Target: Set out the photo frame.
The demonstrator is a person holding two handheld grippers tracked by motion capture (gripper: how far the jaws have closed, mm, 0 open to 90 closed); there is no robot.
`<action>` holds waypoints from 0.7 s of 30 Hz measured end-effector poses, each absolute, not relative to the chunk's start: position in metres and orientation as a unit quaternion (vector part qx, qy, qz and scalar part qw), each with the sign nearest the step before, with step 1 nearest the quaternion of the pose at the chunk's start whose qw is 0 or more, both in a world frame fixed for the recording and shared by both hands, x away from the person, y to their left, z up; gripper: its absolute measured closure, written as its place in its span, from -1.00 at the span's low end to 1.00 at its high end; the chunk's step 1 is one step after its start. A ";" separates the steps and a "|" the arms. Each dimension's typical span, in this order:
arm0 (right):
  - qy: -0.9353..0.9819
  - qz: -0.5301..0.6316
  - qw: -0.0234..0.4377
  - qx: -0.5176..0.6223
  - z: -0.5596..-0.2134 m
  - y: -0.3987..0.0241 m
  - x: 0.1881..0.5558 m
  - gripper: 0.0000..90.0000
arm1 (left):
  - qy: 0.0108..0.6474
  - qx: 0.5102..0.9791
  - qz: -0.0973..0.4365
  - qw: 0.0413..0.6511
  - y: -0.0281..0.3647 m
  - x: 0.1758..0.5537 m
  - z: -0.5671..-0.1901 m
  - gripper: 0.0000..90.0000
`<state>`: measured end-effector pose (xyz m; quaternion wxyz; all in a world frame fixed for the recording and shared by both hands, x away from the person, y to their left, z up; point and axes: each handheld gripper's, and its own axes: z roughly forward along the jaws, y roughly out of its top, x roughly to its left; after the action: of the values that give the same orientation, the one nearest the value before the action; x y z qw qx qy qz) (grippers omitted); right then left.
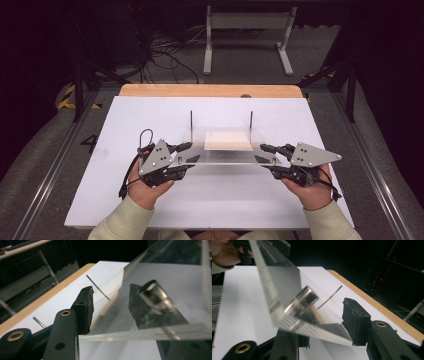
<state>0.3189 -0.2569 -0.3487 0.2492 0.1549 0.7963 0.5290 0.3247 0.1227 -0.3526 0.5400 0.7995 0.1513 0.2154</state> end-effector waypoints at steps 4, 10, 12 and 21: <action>0.791 0.542 0.243 0.146 -0.335 -0.257 0.308 0.35 | 0.141 0.793 0.214 0.552 0.125 0.314 -0.338 0.20; 0.773 0.576 0.230 0.136 -0.315 -0.256 0.291 0.40 | 0.134 0.777 0.195 0.583 0.133 0.302 -0.316 0.20; 0.767 0.583 0.232 0.135 -0.312 -0.256 0.288 0.40 | 0.133 0.777 0.193 0.584 0.133 0.301 -0.314 0.22; 0.740 0.614 0.240 0.133 -0.306 -0.256 0.295 0.40 | 0.160 0.744 0.217 0.611 0.136 0.307 -0.304 0.10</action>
<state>0.2949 -0.2558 -0.3057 0.2399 0.1335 0.7398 0.6143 0.3075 0.1358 -0.3039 0.6109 0.7443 0.1598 0.2174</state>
